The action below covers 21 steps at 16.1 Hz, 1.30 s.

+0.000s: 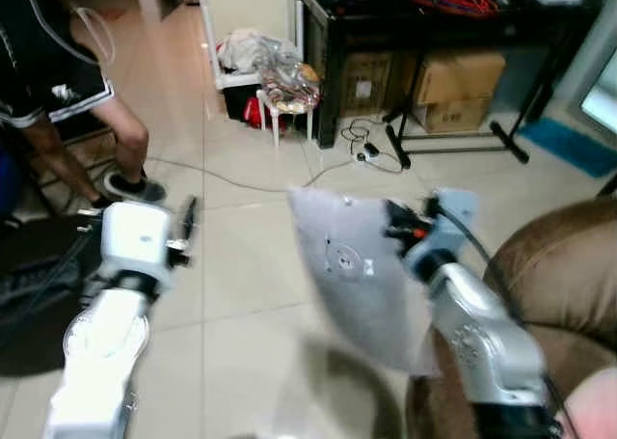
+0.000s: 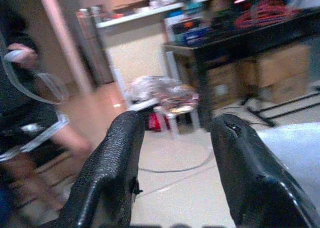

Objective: Move the pillow to the sofa from floor

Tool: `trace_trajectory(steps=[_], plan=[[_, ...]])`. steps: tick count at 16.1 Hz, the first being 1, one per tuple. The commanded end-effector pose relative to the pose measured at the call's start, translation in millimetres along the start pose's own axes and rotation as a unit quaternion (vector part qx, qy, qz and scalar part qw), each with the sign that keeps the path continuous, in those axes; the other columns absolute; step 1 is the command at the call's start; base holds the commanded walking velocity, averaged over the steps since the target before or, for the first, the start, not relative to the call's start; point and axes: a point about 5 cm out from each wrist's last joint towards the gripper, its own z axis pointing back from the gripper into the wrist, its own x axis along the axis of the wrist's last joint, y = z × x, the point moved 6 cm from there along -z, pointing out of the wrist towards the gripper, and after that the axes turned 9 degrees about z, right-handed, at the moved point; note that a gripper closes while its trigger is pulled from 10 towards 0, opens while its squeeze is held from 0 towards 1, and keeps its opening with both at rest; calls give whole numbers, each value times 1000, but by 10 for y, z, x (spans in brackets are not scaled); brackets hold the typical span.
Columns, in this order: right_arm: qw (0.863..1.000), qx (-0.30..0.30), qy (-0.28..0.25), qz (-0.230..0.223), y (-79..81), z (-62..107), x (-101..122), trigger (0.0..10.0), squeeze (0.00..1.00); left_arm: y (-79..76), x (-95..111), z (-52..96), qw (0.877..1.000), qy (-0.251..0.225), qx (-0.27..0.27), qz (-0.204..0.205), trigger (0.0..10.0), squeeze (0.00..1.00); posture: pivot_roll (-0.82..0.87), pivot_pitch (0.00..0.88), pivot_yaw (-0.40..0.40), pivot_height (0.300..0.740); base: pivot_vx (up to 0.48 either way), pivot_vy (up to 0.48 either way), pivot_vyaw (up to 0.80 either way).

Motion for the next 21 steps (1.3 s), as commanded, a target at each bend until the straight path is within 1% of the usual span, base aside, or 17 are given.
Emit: trace_trajectory(steps=[1, 4, 6, 7, 11, 16, 21], plan=[[999, 10, -40, -3, 67, -13, 215, 10000, 0, 73, -16, 2, 1000, 7, 11, -3, 10000, 0, -15, 0, -7, 740, 0, 0, 0], [999, 17, -39, -2, 105, -25, 219, 10000, 0, 76, -14, -9, 1000, 5, 13, -14, 10000, 0, -14, 0, -6, 740, 0, 0, -800], [999, 21, -42, -1, 120, -37, 236, 10000, 0, 96, -8, -12, 1000, 5, 17, -13, 10000, 0, -7, 0, -10, 740, 0, 0, -800], [999, 25, -45, -2, 143, -53, 259, 10000, 0, 97, -7, -11, 1000, 7, 15, -10, 10000, 0, -2, 0, -9, 740, 0, 0, -800], [998, 35, -56, -4, 208, -117, 346, 10000, 0, 136, -35, -10, 999, 18, 19, -25, 10000, 0, 10, 0, -8, 740, 0, 0, -800], [997, 43, -56, -2, 269, -149, 357, 10000, 0, 157, -8, 10, 999, 14, 19, -24, 10000, 0, 28, 0, -14, 740, 0, 0, -800], [997, 49, -57, -4, 310, -155, 362, 10000, 0, 135, 15, 33, 1000, 11, 8, -17, 10000, 0, 34, 0, -12, 740, 0, 0, -800]])
